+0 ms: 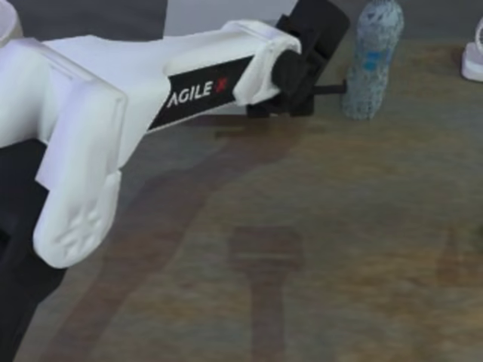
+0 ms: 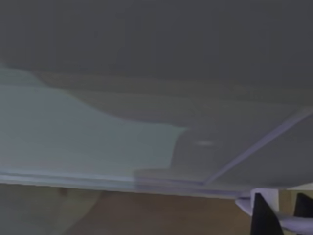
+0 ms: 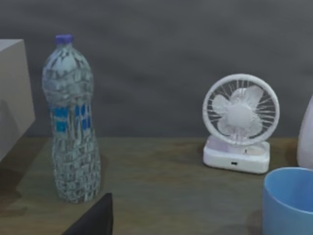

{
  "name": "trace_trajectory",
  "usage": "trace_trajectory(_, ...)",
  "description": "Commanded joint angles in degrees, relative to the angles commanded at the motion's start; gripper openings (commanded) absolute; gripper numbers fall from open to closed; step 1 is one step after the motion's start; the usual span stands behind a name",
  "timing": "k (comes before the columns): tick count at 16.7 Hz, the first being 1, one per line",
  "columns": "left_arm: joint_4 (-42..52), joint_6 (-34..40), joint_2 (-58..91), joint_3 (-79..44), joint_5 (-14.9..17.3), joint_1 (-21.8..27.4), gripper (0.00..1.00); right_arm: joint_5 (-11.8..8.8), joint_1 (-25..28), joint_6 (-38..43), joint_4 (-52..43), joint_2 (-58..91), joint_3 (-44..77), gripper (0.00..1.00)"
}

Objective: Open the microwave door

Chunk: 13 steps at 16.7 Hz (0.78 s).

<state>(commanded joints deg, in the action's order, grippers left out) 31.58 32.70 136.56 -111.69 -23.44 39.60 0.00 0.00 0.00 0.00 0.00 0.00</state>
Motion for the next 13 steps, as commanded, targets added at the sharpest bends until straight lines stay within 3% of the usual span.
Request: trace_trajectory(13,-1.23,0.56,-1.25,1.75,-0.29,-0.06,0.00,0.00,0.00,0.00,0.00,0.00,0.00,1.00)
